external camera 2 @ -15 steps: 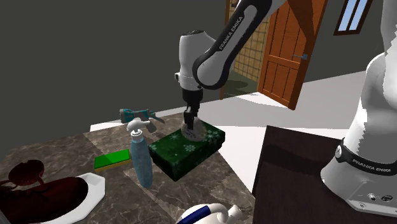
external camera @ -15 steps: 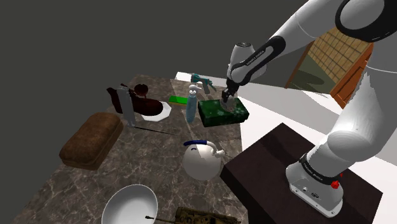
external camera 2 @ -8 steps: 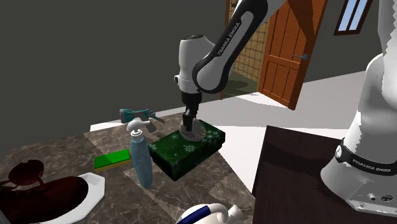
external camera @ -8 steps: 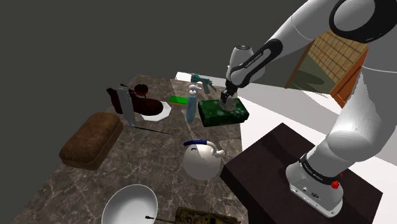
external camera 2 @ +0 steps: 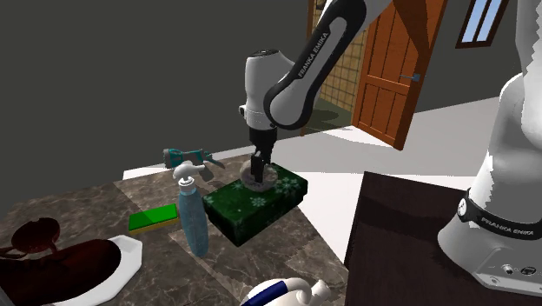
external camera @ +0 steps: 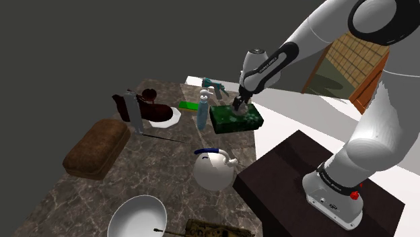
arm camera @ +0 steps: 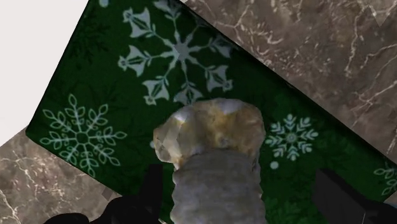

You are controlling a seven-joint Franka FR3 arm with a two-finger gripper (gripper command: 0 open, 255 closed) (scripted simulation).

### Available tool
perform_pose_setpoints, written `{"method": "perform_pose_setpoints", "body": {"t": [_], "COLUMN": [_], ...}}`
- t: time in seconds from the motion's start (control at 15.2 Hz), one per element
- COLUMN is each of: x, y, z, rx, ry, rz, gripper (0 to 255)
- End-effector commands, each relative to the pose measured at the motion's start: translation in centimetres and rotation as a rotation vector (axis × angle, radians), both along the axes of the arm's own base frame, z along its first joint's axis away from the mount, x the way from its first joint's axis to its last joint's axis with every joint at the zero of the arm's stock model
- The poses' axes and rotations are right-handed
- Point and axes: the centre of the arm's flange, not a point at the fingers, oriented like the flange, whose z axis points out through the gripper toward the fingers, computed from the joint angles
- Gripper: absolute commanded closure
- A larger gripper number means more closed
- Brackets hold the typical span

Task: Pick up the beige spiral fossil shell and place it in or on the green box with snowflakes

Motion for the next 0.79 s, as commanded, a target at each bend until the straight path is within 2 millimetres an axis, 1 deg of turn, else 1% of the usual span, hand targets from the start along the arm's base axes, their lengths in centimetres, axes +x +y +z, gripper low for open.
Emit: {"method": "perform_pose_setpoints", "body": {"t": [0.0, 0.2, 0.26, 0.73], "x": [0.0, -0.2, -0.2, -0.2], "y": [-0.1, 0.2, 0.3, 0.3], "z": [-0.1, 3.9, 4.9, 4.9], "rx": [0.000, 0.000, 0.000, 0.000], "ry": [0.001, 0.001, 0.001, 0.001], "rz": [0.000, 0.000, 0.000, 0.000], "gripper": [0, 0, 0, 0]}}
